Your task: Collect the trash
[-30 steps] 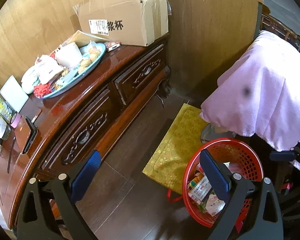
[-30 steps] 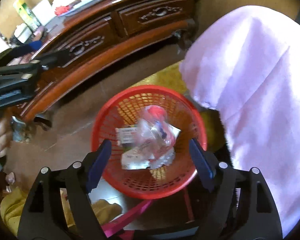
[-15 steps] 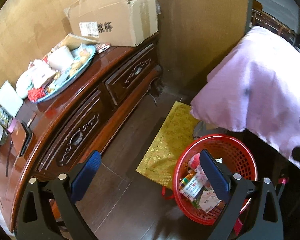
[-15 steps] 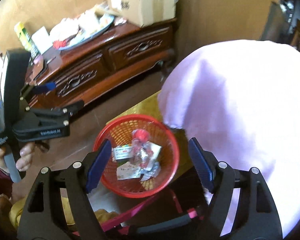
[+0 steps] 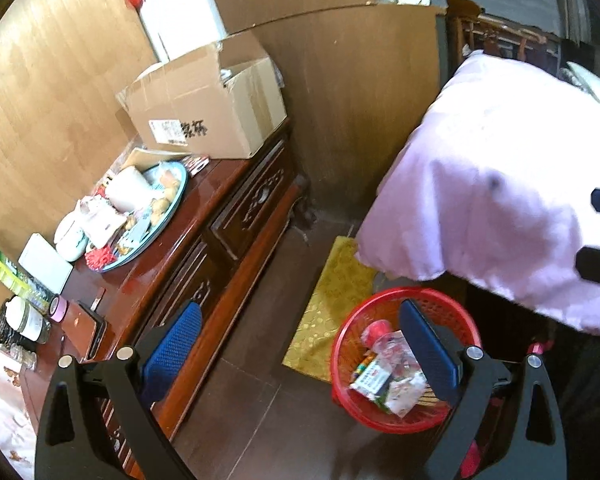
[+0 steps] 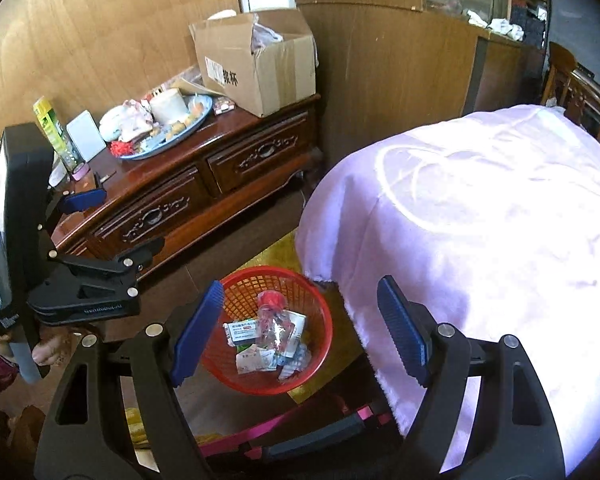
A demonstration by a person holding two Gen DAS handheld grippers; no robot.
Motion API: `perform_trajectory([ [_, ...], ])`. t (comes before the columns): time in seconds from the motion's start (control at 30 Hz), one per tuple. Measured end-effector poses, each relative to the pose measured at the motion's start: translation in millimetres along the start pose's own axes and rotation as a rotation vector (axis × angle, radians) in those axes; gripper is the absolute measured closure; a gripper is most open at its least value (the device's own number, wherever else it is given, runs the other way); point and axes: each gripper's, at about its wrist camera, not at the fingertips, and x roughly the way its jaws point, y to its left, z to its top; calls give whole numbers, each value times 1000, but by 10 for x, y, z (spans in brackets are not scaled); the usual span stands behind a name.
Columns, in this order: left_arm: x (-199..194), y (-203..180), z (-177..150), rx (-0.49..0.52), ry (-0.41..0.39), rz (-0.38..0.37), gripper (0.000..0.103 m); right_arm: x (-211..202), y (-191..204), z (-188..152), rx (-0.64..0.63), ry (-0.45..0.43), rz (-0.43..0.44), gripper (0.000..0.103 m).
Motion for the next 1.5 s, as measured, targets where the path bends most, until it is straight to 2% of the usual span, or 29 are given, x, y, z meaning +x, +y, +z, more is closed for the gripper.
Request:
perform_trajectory([
  [0.23,-105,-202,-19,42,-23,-13,6,30,-20,-175,20,51,-17,26],
  [0.43,121,-190,-144,17,39,-42,6,227,-5,-246,29,118,-12,26],
  [0.7,505,-195,-406,-8,136,-45,6,559,53,-331,23,209,-8,26],
  [0.9,672,-215,-540,-22,170,-57,6,748,120,-413,-3,273,-16,26],
  [1.1,799,-212,-610,-39,208,-69,6,799,155,-438,-16,294,-29,26],
  [1.5,795,-275,-608,-13,207,-56,6,769,154,-450,-15,289,-29,26],
])
